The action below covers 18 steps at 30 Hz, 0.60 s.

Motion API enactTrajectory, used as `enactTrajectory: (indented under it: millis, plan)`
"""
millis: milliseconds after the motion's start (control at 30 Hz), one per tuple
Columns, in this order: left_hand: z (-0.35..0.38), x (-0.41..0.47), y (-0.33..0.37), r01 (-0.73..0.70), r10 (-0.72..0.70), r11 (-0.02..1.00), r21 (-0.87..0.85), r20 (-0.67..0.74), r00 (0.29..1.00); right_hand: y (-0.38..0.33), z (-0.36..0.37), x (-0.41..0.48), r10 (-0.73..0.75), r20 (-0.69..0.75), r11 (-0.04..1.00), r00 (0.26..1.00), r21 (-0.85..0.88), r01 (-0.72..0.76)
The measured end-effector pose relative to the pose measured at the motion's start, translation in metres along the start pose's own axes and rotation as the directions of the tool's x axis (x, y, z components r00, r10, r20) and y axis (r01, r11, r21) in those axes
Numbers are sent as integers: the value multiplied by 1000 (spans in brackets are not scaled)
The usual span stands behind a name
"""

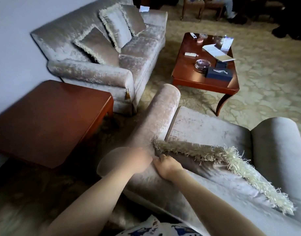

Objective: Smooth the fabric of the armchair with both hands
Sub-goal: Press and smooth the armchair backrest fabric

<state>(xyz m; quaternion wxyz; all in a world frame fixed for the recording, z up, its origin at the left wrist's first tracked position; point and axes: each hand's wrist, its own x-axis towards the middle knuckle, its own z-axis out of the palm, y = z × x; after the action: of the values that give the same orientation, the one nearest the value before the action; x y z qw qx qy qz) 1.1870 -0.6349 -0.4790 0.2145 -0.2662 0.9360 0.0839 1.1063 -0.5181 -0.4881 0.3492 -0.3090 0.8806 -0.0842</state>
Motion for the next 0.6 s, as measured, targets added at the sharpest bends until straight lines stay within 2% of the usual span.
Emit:
enactTrajectory:
  millis: [133,267,400,600]
  plan:
    - [1,23,-1,50,-52,998,24,76,996,6,-3,23,-61,83,998,995,21,60]
    - [-10,44,3,93,-92,995,-40,40,995,13,-25,42,-86,93,995,992,51,81]
    - [-3,37,7,73,-73,997,-18,34,997,24,-25,43,-68,126,997,990,53,62]
    - [3,15,-9,-60,60,998,21,-26,998,31,-17,16,1,-58,996,998,88,5]
